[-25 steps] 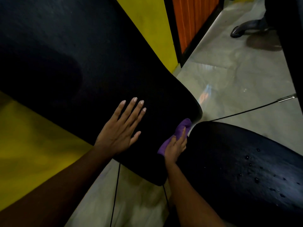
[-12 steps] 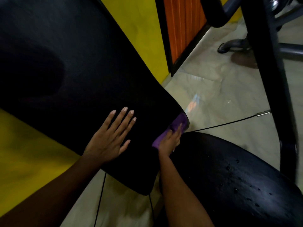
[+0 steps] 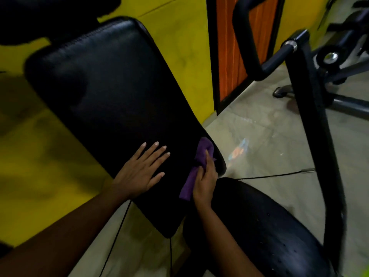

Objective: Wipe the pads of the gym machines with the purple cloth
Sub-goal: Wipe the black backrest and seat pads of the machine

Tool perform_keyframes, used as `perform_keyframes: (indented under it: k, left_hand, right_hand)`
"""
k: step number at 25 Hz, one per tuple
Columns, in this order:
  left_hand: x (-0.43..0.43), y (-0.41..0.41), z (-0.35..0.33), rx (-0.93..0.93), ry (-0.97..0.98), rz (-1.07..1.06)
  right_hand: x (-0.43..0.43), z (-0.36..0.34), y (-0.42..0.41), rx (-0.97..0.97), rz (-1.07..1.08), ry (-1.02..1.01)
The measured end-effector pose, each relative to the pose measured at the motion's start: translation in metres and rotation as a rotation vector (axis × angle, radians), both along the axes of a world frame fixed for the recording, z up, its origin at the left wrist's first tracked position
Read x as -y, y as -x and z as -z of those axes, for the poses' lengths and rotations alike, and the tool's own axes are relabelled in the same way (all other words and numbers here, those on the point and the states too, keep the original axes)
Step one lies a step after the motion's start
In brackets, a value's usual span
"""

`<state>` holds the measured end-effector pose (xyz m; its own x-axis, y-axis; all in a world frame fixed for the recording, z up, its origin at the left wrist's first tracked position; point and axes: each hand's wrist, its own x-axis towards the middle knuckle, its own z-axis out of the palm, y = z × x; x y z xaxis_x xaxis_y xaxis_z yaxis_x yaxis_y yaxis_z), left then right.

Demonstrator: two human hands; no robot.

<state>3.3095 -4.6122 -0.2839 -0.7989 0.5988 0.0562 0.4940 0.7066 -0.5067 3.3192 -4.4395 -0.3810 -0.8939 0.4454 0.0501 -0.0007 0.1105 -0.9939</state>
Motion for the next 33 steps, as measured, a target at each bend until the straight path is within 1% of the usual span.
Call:
perform_keyframes:
  k: [2,4,7,13,15,17,19,21,23,25,27,28,31,32,33]
  left_hand:
    - [-0.002,-0.014,-0.028,-0.012,-0.119,-0.049]
    - [-0.002,-0.03,-0.054,-0.064,-0.288,-0.126]
    - [-0.007,-0.038,-0.104,-0.16,-0.586,-0.196]
    - [0.02,-0.009,-0.191,-0.332,-1.135,-0.491]
    - [0.036,0.008,-0.209,-0.397,-1.276,-0.611]
    - [0.047,0.023,-0.218,-0.429,-1.37,-0.695]
    - [0.052,0.04,-0.22,-0.376,-1.426,-0.771]
    - [0.052,0.055,-0.212,-0.334,-1.418,-0.749]
    - [0.049,0.062,-0.201,-0.422,-1.382,-0.669]
    - [0.046,0.065,-0.195,-0.572,-1.41,-0.629]
    - [0.046,0.071,-0.189,-0.681,-1.437,-0.59]
    - [0.047,0.072,-0.187,-0.703,-1.438,-0.579]
    - [0.048,0.074,-0.183,-0.733,-1.398,-0.542]
    - [0.048,0.073,-0.183,-0.736,-1.387,-0.535]
    - [0.048,0.072,-0.183,-0.741,-1.379,-0.53]
  right_hand:
    - [-0.013,-0.041,-0.003,-0.066,-0.071,-0.101]
    - [-0.022,-0.079,-0.005,-0.171,-0.164,-0.181]
    - [-0.023,-0.134,0.005,-0.279,-0.288,-0.218]
    - [0.014,-0.232,0.053,-0.445,-0.4,-0.342]
    - [0.032,-0.259,0.069,-0.49,-0.407,-0.375]
    - [0.051,-0.281,0.082,-0.539,-0.397,-0.432]
    - [0.071,-0.296,0.097,-0.59,-0.408,-0.582]
    - [0.091,-0.298,0.107,-0.612,-0.461,-0.79]
    - [0.102,-0.288,0.116,-0.661,-0.437,-0.967]
    - [0.098,-0.278,0.13,-0.705,-0.365,-1.044]
    - [0.082,-0.274,0.149,-0.703,-0.309,-1.03]
    - [0.074,-0.275,0.157,-0.667,-0.285,-0.976]
    - [0.073,-0.282,0.161,-0.463,-0.165,-0.769]
    - [0.083,-0.285,0.152,-0.43,-0.144,-0.75]
    - [0.095,-0.286,0.141,-0.42,-0.165,-0.775]
